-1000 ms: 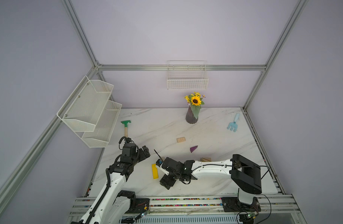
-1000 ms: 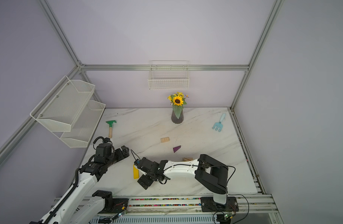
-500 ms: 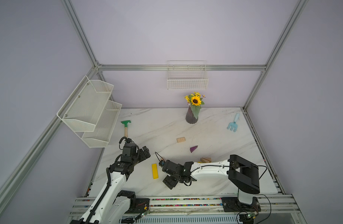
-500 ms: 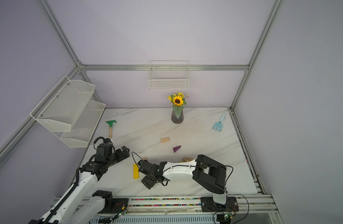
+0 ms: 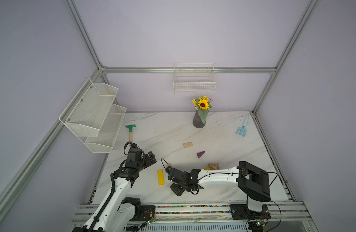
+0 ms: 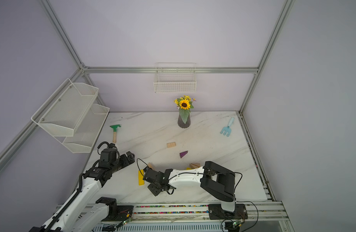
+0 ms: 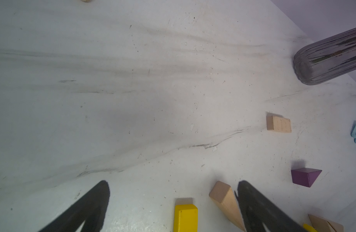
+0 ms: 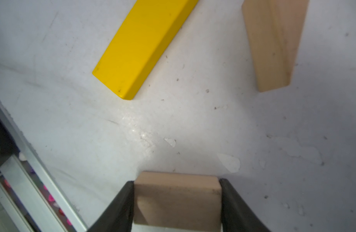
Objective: Assemble a small pinwheel with building blocks
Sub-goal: Pick up the building block from the center of the board, then assemble the building block at the center of the board.
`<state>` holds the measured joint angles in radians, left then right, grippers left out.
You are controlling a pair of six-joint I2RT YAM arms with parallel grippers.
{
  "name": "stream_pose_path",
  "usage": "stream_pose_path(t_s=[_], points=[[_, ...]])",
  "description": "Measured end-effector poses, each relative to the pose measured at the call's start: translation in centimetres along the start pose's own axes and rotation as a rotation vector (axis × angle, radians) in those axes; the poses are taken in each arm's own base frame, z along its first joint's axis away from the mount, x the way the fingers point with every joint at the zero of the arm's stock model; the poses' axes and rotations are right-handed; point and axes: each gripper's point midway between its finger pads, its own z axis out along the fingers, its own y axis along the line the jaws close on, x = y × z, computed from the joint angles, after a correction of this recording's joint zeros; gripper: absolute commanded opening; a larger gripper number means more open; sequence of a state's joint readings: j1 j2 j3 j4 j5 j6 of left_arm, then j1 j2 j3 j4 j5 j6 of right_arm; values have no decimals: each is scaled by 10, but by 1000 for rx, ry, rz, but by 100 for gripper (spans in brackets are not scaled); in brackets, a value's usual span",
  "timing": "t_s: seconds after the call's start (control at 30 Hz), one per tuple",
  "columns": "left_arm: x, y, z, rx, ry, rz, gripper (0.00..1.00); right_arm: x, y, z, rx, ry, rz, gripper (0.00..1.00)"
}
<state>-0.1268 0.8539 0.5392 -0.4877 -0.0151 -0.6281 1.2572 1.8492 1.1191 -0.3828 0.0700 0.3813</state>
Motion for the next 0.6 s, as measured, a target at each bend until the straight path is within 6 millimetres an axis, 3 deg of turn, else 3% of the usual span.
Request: stream_pose_path(t_s=[0.17, 0.47, 0.6], points=[[0, 0, 0, 2, 3, 0, 100, 2, -24, -5, 32, 4, 68, 50], [4, 0, 4, 0, 25, -1, 100, -24, -146, -9, 199, -27, 350, 51], [6, 0, 6, 1, 36, -4, 100, -41, -175, -5, 231, -49, 415, 51]])
